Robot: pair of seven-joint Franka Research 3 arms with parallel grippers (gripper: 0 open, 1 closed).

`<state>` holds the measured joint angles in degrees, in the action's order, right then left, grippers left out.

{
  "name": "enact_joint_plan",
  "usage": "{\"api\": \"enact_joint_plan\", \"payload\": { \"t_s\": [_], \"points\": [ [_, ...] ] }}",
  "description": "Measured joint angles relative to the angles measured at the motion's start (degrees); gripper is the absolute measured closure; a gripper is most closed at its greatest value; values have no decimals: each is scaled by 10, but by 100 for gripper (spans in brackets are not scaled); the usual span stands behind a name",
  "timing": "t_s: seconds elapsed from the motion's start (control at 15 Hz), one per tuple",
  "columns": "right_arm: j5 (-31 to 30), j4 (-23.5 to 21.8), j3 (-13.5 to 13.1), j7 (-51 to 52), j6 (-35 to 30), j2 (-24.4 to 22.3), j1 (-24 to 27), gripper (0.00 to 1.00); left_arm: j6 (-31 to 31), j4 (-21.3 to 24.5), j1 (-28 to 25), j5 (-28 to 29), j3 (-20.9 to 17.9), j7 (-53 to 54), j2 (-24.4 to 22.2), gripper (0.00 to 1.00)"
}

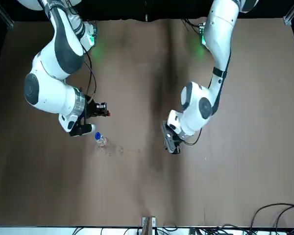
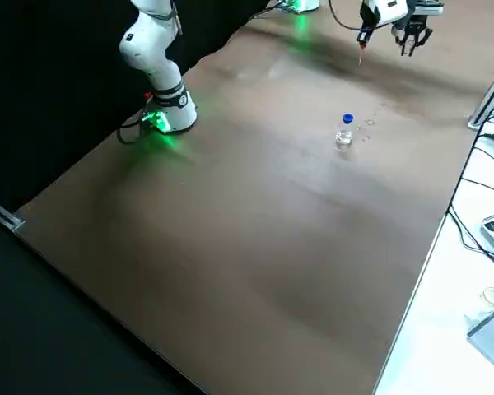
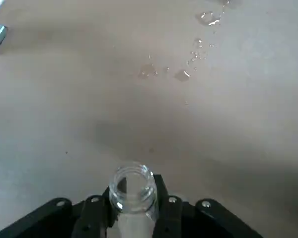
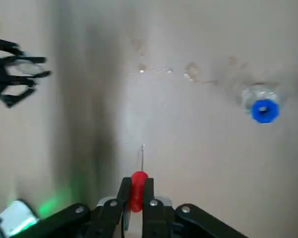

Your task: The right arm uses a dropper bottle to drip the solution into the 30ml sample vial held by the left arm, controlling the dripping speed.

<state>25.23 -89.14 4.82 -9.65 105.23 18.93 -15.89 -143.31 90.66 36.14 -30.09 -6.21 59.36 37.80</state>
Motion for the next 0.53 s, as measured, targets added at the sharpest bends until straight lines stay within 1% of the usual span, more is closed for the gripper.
{"api": "enact_joint_plan", "payload": {
  "t_s": [0.13,0.27,0.53],
  "points": [
    [27,0,0,0,15,0,-8,87,-1,-10,21,72,-4,-67,2,70],
    [52,0,0,0,34,0,-14,87,-1,-23,38,118,-7,-111,5,70],
    [94,-1,-1,-1,53,1,-15,87,2,-33,53,138,-9,-123,10,70]
  ]
}}
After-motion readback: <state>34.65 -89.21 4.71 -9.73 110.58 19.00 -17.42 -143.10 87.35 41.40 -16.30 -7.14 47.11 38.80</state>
